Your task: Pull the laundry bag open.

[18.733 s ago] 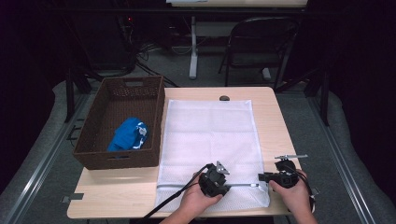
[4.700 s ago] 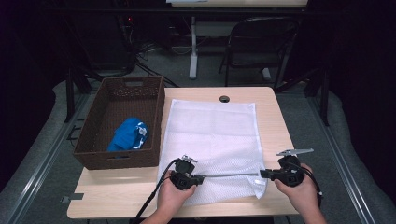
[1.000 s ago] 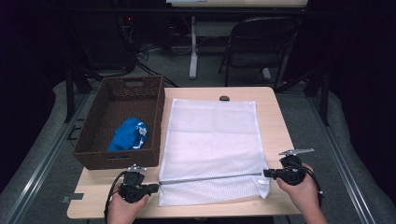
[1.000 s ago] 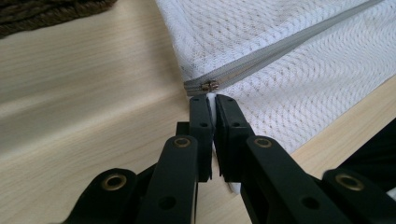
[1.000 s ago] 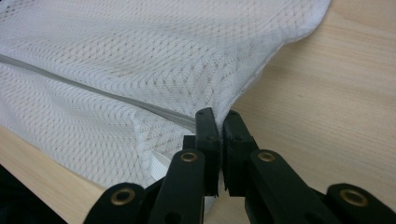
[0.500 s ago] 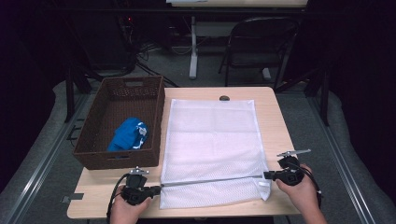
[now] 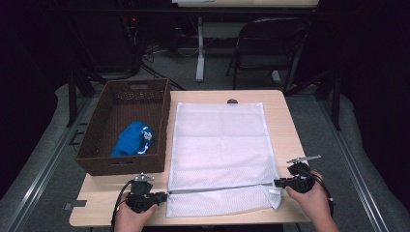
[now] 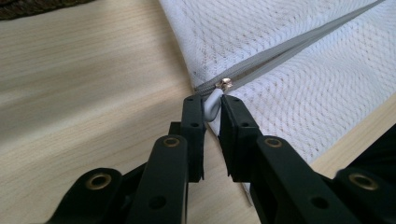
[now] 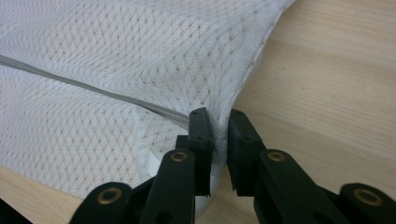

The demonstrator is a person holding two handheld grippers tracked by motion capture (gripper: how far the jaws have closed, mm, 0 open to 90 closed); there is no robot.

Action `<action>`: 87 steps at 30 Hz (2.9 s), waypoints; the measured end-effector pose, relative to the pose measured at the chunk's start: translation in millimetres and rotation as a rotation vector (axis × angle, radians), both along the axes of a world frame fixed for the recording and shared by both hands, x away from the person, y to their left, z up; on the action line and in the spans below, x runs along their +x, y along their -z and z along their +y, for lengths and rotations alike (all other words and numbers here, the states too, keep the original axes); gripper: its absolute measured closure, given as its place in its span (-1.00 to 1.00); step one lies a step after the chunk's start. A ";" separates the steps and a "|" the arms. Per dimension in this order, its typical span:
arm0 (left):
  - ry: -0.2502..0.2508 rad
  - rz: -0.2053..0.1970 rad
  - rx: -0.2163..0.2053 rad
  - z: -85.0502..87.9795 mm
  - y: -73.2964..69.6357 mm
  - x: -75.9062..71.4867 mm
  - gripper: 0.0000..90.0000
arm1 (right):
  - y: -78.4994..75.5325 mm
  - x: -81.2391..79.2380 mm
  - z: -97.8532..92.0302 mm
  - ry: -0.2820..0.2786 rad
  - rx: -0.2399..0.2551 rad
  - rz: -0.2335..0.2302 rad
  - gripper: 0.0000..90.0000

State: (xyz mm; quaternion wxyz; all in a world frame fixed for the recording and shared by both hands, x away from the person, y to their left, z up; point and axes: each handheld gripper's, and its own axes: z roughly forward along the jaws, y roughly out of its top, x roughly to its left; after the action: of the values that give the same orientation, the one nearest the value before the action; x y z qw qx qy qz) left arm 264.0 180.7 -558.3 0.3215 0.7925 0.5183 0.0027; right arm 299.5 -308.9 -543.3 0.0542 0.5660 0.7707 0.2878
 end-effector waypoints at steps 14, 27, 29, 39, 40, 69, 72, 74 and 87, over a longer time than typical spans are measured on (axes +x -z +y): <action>-0.038 -0.086 -0.031 8.3 -9.3 -1.3 0.36 | -11.5 -4.2 -2.1 0.015 -0.096 -0.115 0.15; -0.073 -0.189 -0.017 19.7 -20.0 -2.1 0.12 | -12.7 -6.0 4.7 -0.011 -0.068 -0.159 0.11; -0.069 -0.200 -0.011 20.9 -20.8 -2.3 0.14 | -13.3 -6.8 6.1 -0.015 -0.059 -0.175 0.11; -0.052 -0.282 0.033 21.7 -25.9 -4.1 0.12 | -19.4 -9.9 16.0 -0.075 -0.042 -0.243 0.07; -0.048 -0.280 0.031 21.5 -26.3 -4.3 0.11 | -19.8 -10.2 16.5 -0.075 -0.043 -0.246 0.07; 0.009 -0.310 -0.016 15.4 -22.0 -5.8 0.28 | -11.1 -18.5 72.2 -0.322 -0.026 -0.312 0.38; 0.009 -0.317 -0.014 15.0 -21.5 -5.9 0.28 | -9.4 -18.5 78.1 -0.329 -0.024 -0.324 0.41; 0.011 -0.318 -0.011 15.0 -21.5 -6.1 0.29 | -8.2 -18.4 81.2 -0.331 -0.021 -0.328 0.44; 0.023 -0.313 -0.004 13.1 -20.0 -6.0 0.29 | -2.1 -13.9 98.6 -0.393 0.006 -0.353 0.48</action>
State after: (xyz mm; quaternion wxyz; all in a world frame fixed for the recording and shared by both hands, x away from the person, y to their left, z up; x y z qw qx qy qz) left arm 258.0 193.9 -538.2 0.3997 0.7877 0.4528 0.1215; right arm 285.6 -210.3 -541.2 0.1293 0.3465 0.8436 0.3893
